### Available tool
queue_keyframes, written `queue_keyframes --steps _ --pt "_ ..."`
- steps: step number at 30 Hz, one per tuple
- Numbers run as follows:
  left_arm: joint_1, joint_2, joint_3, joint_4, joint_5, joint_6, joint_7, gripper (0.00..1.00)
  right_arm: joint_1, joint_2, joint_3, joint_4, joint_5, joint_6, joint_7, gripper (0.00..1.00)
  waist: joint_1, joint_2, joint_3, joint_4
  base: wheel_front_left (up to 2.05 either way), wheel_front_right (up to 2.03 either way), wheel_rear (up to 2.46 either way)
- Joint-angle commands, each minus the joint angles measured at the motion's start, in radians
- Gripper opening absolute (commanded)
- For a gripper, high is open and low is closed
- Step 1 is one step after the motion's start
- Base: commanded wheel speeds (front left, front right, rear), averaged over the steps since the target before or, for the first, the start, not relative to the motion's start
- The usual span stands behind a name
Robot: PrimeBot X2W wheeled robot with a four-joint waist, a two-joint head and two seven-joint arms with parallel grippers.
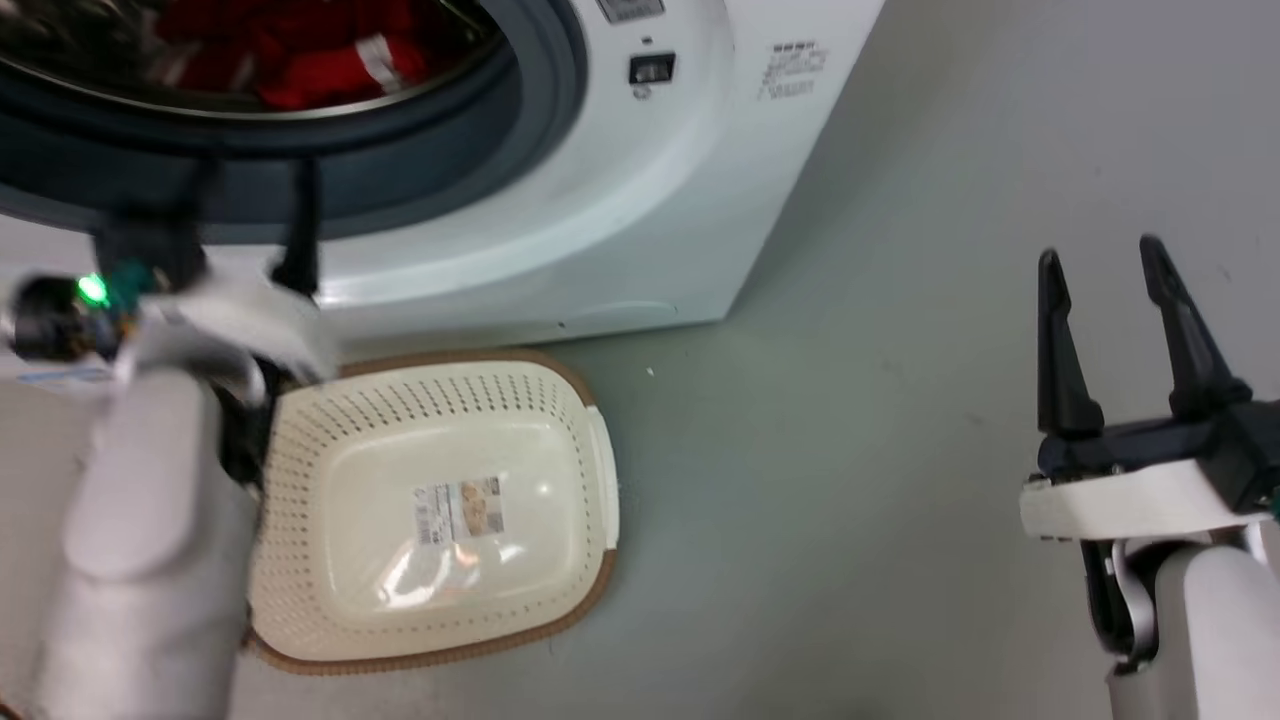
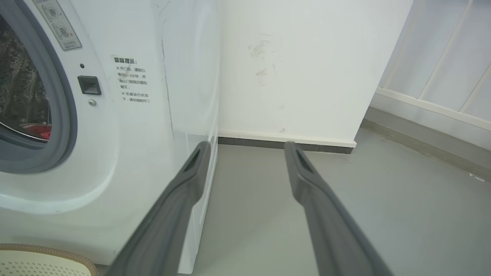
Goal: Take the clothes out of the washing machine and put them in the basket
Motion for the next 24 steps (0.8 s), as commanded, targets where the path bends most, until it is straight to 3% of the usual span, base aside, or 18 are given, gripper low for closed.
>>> queue_keyframes --steps 1,5,13,24 --pt "-0.09 0.03 -0.001 0.052 -0.023 -0.004 0.053 1.0 -0.036 0.002 0.01 -0.022 0.009 -0.001 -0.002 1.0 -0.0002 0.0 0.108 -0.061 0.0 0.0 0.0" --pt "-0.294 0.106 -0.032 0.145 -0.056 -0.005 0.187 1.0 -0.068 0.002 0.033 -0.057 0.029 -0.001 -0.002 1.0 -0.0002 0.0 0.164 -0.103 0.0 0.0 0.0" --pt "-0.588 0.251 -0.193 0.257 -0.161 -0.006 0.496 1.0 -0.089 0.003 0.071 -0.101 0.078 -0.001 -0.002 1.0 -0.0002 0.0 0.247 -0.188 0.0 0.0 0.0" --pt "-0.8 0.4 -0.299 0.336 -0.297 -0.007 0.825 1.0 -0.089 0.003 0.157 -0.13 0.139 -0.001 -0.002 1.0 -0.0002 0.0 0.326 -0.306 0.0 0.0 0.0"
